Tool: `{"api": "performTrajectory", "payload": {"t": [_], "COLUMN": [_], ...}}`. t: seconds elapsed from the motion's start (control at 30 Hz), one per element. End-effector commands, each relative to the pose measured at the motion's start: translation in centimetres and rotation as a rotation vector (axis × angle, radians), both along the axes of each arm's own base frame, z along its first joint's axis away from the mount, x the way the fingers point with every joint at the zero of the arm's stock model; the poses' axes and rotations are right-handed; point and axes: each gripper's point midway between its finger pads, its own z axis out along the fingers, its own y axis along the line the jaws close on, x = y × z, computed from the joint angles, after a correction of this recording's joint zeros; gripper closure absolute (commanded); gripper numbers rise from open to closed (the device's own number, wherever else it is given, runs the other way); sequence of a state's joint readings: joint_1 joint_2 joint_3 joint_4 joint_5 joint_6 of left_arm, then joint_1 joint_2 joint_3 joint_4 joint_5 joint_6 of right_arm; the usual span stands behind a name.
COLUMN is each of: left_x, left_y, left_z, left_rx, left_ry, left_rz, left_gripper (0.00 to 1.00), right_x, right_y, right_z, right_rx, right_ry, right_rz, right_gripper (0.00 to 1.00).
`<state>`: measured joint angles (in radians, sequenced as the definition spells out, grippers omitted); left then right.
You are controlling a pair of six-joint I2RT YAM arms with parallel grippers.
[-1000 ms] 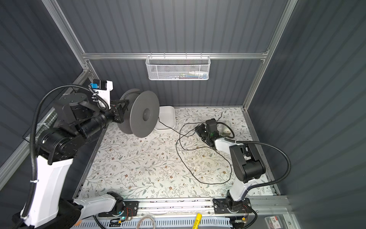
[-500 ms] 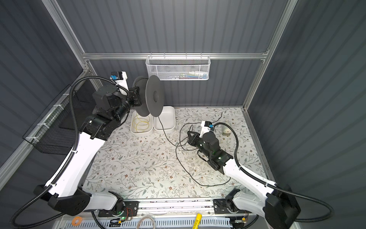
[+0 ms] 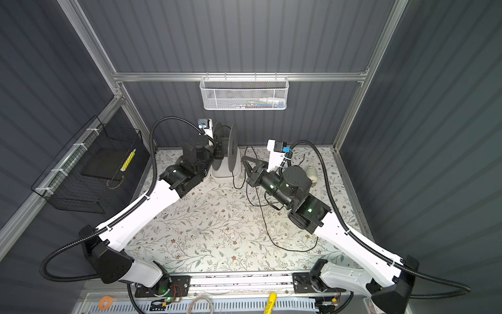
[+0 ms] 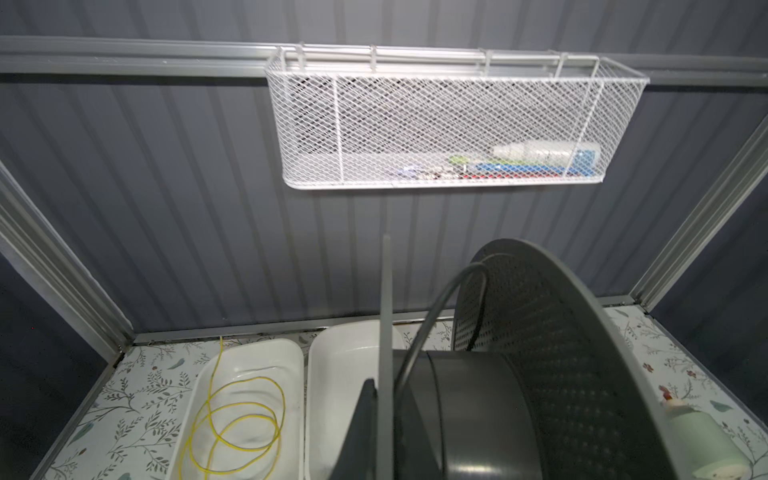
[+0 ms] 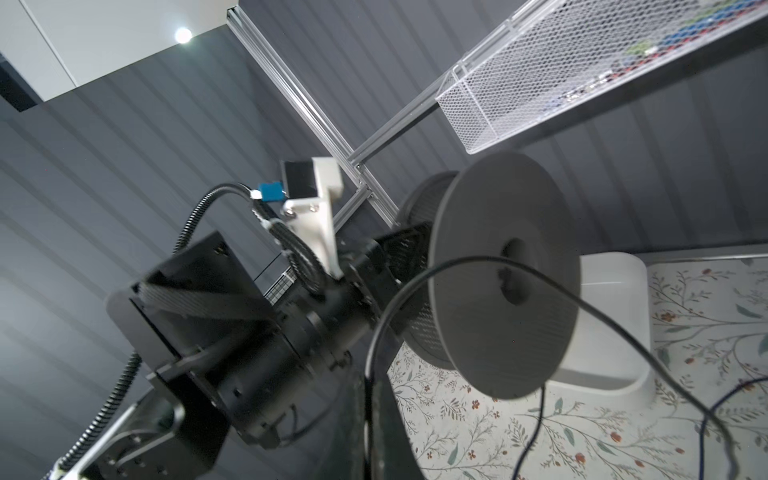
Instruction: Wrap the cables
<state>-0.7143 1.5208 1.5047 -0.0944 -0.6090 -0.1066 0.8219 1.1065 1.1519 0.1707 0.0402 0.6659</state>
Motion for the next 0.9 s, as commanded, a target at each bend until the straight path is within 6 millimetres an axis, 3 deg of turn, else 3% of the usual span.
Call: {"api": "performTrajectory", "payload": {"t": [0.0,0.13,0.53,0.77,0.87], "left_x": [0.5,-0.4,-5.5,-7.1,-7.4], "left_y": [0.7,0.5,-0.3,-0.1,0.2], "left_z": [0.1,-3.9,-10.4,-12.6,-13.0], "left_rx": [0.017,0.056,0.225,0.299,0.303], "left_ry": [-0.071,-0.016,0.103,0.141,0.156], "left_rz": [0.092,0.088,0.022,0.014,0.013], "left_gripper": [1.00,1.00,1.00,1.00,1.00], "right_x": [0.0,1.4,6.8,9.5,9.8], "right_y": [0.7,0.2,-2.8,-3.3,-2.2], "right_z": [2.2,4.2,6.7,7.6,7.6], "right_rx": [-0.017,0.021,0.247,0.360,0.352], "right_ry": [-0.068,-0.097,-0.101,-0.083,-0.088], "right_rz": [0.021,0.012,0.057,0.107,0.166], "right_gripper": [1.00,1.00,0.98,0.90,0.86]}}
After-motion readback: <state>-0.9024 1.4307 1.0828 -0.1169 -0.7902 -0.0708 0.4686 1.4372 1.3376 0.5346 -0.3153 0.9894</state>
